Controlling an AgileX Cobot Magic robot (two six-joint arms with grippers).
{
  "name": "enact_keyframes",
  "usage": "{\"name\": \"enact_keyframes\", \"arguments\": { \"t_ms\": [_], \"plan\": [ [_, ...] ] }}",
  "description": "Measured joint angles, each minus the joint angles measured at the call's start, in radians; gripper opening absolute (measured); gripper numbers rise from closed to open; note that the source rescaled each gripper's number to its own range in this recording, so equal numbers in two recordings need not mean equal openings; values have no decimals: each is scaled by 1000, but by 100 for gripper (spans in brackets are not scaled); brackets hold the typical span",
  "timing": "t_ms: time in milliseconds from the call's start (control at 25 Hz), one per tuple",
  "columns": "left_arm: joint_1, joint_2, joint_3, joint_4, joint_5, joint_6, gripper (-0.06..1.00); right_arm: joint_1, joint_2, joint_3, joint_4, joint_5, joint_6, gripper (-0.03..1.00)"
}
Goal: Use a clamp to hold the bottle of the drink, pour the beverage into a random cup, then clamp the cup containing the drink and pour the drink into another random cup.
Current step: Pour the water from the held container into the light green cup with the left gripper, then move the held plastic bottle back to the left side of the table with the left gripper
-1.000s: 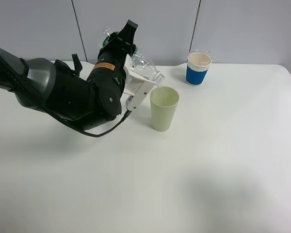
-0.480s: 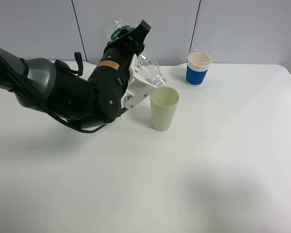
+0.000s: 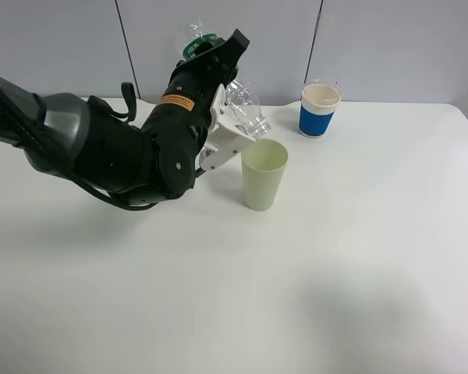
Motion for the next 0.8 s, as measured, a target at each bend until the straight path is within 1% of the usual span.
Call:
{"name": "enact_keyframes", "arguments": {
  "t_ms": [120, 160, 280, 440, 600, 800],
  "plan": [
    [0, -1, 0, -20, 46, -146, 0, 0, 0, 0, 0, 0, 0, 100],
    [0, -3, 0, -33, 66, -226, 0, 0, 0, 0, 0, 0, 0, 100],
    [0, -15, 0, -64, 132, -410, 0, 0, 0, 0, 0, 0, 0, 100],
    [3, -49, 0, -71, 202, -645, 0, 0, 0, 0, 0, 0, 0, 100],
    [15, -96, 22, -69, 229, -821, 0, 0, 0, 0, 0, 0, 0, 100],
    [41, -166, 125, -41, 238, -1033, 0, 0, 0, 0, 0, 0, 0, 100]
  ]
}}
